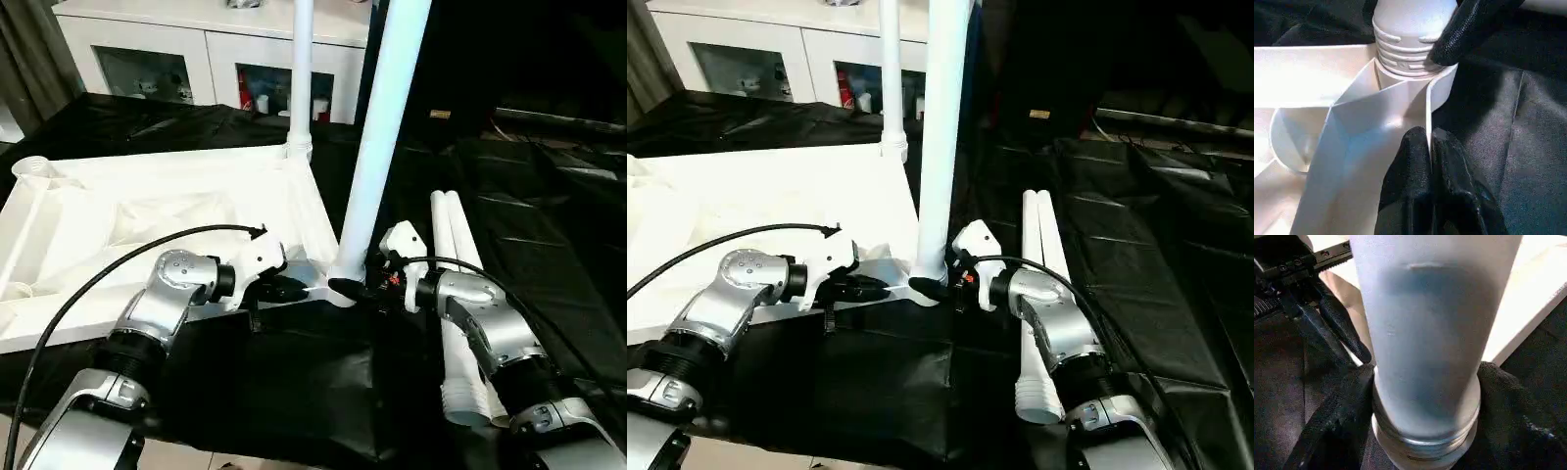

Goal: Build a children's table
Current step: Rotate leg to tighten

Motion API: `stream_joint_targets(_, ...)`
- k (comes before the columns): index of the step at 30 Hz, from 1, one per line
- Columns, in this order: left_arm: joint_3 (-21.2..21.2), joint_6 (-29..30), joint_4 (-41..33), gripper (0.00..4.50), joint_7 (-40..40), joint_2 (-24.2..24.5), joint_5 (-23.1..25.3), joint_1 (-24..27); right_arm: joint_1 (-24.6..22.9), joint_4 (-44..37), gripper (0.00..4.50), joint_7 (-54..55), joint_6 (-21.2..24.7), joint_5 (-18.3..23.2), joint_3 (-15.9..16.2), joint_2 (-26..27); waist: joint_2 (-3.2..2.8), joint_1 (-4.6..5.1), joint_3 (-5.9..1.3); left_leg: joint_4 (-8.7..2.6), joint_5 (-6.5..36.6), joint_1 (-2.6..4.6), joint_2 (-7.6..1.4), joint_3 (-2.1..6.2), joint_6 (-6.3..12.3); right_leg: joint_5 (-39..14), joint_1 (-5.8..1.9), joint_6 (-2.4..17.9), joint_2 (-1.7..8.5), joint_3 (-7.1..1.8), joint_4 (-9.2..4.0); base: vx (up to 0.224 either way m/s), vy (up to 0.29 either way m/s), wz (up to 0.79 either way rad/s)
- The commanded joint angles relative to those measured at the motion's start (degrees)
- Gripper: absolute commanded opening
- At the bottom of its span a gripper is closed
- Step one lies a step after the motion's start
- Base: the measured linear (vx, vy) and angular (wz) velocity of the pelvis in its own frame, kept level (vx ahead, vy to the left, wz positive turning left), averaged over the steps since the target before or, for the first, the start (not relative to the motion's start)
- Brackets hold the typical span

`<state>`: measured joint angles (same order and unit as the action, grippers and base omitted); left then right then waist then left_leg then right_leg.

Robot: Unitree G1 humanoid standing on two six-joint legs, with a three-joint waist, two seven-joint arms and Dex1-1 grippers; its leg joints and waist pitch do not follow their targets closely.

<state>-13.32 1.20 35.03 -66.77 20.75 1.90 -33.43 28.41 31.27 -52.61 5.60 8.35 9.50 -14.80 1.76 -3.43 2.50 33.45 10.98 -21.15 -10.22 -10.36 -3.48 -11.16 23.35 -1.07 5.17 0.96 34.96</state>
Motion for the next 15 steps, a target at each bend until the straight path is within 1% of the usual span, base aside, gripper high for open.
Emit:
stream_joint_targets(1,-0.3,-0.2,0.0,0.0,-2.3,-0.7,-2.3,1.6,-0.5,-1.3,2.79,0.6,0.2,0.2,-0.9,-0.3,0.58,-0.07,-3.11,-3.95,9.2,0.48,-2.53,0.29,4.06,-5.7,-2.59,15.0,2.53,-1.42,-3.57,0.0,0.0,0.0)
stream_joint_targets(3,-0.3,0.0,0.0,0.0,-1.9,-0.7,-2.2,1.6,-0.5,-0.6,2.79,1.9,0.2,-0.2,-1.2,0.1,0.58,-0.09,-3.09,-3.98,9.4,0.5,-2.54,0.31,3.84,-6.4,-2.59,14.9,2.56,-1.42,-3.61,0.0,0.0,0.0)
stream_joint_targets(5,-0.4,0.6,0.5,0.0,0.0,-0.8,-1.2,1.3,-0.2,1.7,2.74,6.4,-0.2,-1.4,-2.1,1.1,0.48,-0.04,-3.07,-4.06,9.7,0.55,-2.55,0.33,3.4,-7.1,-2.46,14.8,2.59,-1.44,-3.65,0.0,0.0,0.0)
stream_joint_targets(6,-0.3,0.8,1.9,0.0,2.8,-1.3,0.0,0.7,0.1,3.3,2.74,10.1,0.0,-1.6,-3.2,2.1,0.53,0.05,-3.01,-4.12,10.1,0.5,-2.54,0.33,3.16,-7.6,-2.43,14.7,2.54,-1.43,-3.71,0.0,0.0,0.0)
stream_joint_targets(7,0.1,0.9,3.7,0.0,6.4,-2.2,1.0,-0.2,0.4,5.2,2.74,14.8,0.5,-2.0,-4.4,3.4,0.5,0.19,-2.91,-4.25,11.1,0.52,-2.51,0.34,2.46,-9.1,-2.33,14.3,2.52,-1.49,-3.87,0.0,0.0,0.0)
stream_joint_targets(8,0.1,0.9,3.7,0.0,6.4,-2.2,1.0,-0.2,0.4,5.2,2.74,14.8,0.5,-2.0,-4.4,3.4,0.45,0.3,-2.84,-4.41,12.5,0.63,-2.51,0.42,1.51,-11.4,-2.19,13.7,2.58,-1.52,-4.12,0.0,0.0,0.0)
stream_joint_targets(9,0.4,0.9,4.9,0.0,8.9,-2.9,1.7,-0.9,0.6,6.4,2.74,18.2,0.8,-2.2,-5.2,4.3,0.42,0.45,-2.83,-4.53,13.6,0.61,-2.51,0.54,0.74,-13.0,-2.24,13.1,2.56,-1.5,-4.19,0.0,0.0,0.0)
stream_joint_targets(10,0.8,1.6,6.5,0.0,12.7,-4.0,2.6,-1.9,0.8,7.7,2.74,22.6,1.2,-2.5,-6.1,5.6,0.42,0.46,-2.81,-4.61,13.9,0.64,-2.51,0.6,0.42,-13.5,-2.22,12.8,2.55,-1.49,-4.28,0.0,0.0,0.0)
stream_joint_targets(11,1.3,2.7,8.8,0.0,18.4,-5.7,3.7,-3.5,1.1,9.4,2.74,29.2,1.8,-3.0,-7.3,7.7,0.33,0.57,-2.72,-4.57,14.7,0.9,-2.48,0.44,-0.26,-14.1,-1.77,12.3,2.45,-1.66,-4.43,0.0,0.0,0.0)
stream_joint_targets(12,1.5,3.2,9.6,0.0,20.4,-6.4,4.1,-4.0,1.2,9.9,2.73,31.5,2.0,-3.1,-7.7,8.5,0.22,0.65,-2.71,-4.62,15.3,1.03,-2.37,0.49,-0.65,-14.9,-1.68,12.2,2.4,-1.68,-4.5,0.0,0.0,0.0)
stream_joint_targets(13,1.7,4.4,11.1,0.0,24.9,-8.4,4.8,-5.3,1.6,11.2,2.73,37.9,2.6,-3.8,-8.4,10.9,0.37,0.7,-2.8,-4.76,16.0,0.87,-2.33,0.71,-1.29,-16.7,-2.0,11.4,2.54,-1.58,-4.59,0.0,0.0,0.0)
stream_joint_targets(14,1.6,4.9,11.6,0.0,26.0,-9.5,4.9,-5.7,1.9,11.8,2.73,40.4,1.9,-4.7,-7.9,12.1,-0.02,0.66,-2.85,-4.73,15.8,1.01,-2.27,0.67,-1.68,-16.3,-1.77,11.1,2.52,-1.68,-4.68,0.0,0.0,0.0)
stream_joint_targets(15,1.5,5.2,11.8,0.0,26.6,-10.3,4.9,-6.0,2.1,12.2,2.73,41.5,1.2,-5.5,-7.3,12.9,0.29,0.68,-2.88,-4.66,15.7,0.9,-2.24,0.63,-1.6,-15.5,-1.81,10.9,2.49,-1.67,-4.74,0.0,0.0,0.0)
